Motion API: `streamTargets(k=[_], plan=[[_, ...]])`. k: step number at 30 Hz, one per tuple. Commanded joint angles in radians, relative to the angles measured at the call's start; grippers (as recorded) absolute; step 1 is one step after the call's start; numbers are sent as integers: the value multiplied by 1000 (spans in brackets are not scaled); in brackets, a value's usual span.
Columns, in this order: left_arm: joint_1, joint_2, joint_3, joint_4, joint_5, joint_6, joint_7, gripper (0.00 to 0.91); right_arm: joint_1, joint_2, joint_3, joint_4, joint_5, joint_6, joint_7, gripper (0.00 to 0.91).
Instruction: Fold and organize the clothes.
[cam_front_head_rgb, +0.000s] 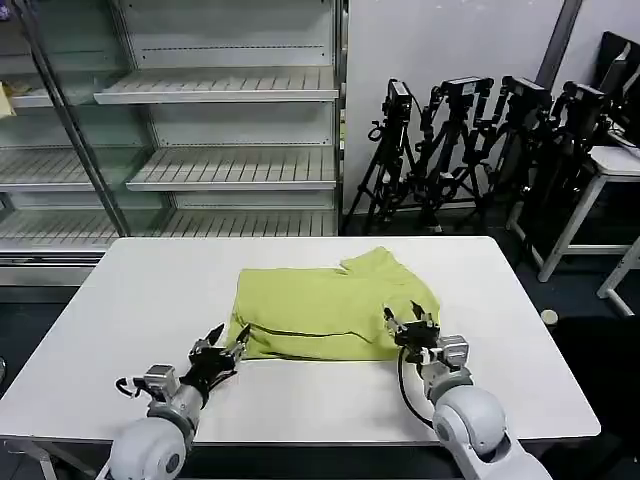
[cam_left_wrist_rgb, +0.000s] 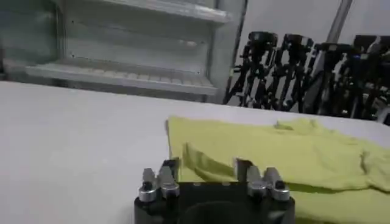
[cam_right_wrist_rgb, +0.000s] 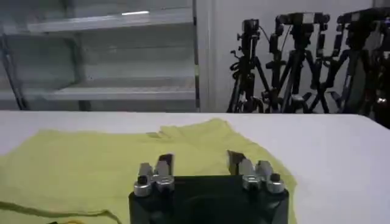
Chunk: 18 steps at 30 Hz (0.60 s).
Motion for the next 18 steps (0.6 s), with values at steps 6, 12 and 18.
streamTargets(k=[6, 12, 18], plan=[[35, -30, 11, -5, -6, 2, -19, 907, -146, -34, 144, 27, -3, -21, 4, 907], [-17, -41, 37, 76, 9, -2, -22, 907, -180, -24, 135, 12, -12, -50, 16, 907], [-32, -48, 46, 109, 21, -8, -23, 403, -196, -18, 128, 10, -19, -44, 25, 685]])
